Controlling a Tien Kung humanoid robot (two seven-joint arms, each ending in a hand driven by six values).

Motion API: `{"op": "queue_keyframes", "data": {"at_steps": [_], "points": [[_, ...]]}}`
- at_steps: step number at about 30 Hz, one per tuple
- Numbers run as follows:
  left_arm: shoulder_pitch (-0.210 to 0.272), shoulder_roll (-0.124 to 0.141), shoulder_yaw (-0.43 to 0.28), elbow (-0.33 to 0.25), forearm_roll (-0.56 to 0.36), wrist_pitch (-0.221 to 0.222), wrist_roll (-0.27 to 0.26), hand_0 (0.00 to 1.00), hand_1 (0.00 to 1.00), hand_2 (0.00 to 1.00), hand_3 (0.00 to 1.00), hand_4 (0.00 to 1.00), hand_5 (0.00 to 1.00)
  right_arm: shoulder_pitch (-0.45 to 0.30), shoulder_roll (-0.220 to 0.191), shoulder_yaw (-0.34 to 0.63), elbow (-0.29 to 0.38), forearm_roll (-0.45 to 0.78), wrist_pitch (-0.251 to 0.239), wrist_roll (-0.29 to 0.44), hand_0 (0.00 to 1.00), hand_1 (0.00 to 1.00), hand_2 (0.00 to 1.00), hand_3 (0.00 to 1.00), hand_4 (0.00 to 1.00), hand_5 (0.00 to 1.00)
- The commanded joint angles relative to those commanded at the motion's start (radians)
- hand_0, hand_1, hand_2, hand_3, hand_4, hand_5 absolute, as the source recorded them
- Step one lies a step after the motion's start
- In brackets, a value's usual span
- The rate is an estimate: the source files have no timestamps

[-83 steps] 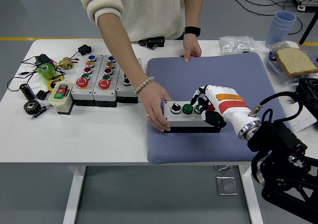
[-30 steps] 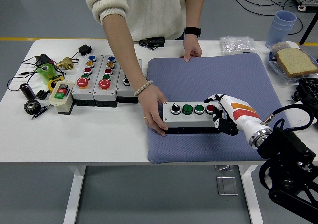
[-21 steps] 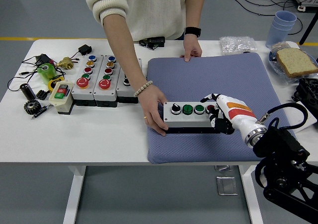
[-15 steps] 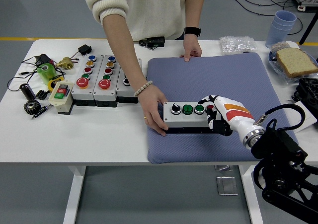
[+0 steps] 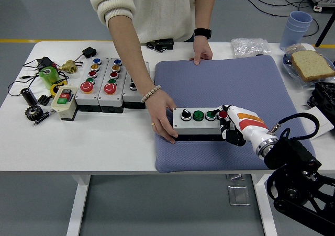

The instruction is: Pick up the button,place it on the desk,press the button,press the button

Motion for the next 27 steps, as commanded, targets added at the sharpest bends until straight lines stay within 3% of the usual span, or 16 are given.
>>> {"op": "queue_keyframes", "data": {"at_steps": [14,23,27], "points": [[0.002,0.000,-0.001,0.000,0.008,0.000,0.002,0.548,0.421,0.424,0.428,0.259,0.418,-0.008,0.003,-0.008,-0.012,0.003,0.005,0.000,0.224,0.074,0.294,0.706,0.606,0.002],[0.005,0.000,-0.001,0.000,0.015,-0.002,0.002,0.547,0.421,0.425,0.428,0.259,0.418,-0.025,-0.018,0.081,0.074,-0.043,-0.001,0.002,0.223,0.074,0.294,0.705,0.605,0.002],[0.007,0.000,0.003,0.000,0.008,-0.002,0.001,0.547,0.422,0.425,0.428,0.257,0.422,-0.042,-0.028,0.143,0.080,-0.035,-0.035,0.029,0.226,0.075,0.296,0.701,0.603,0.002]]}}
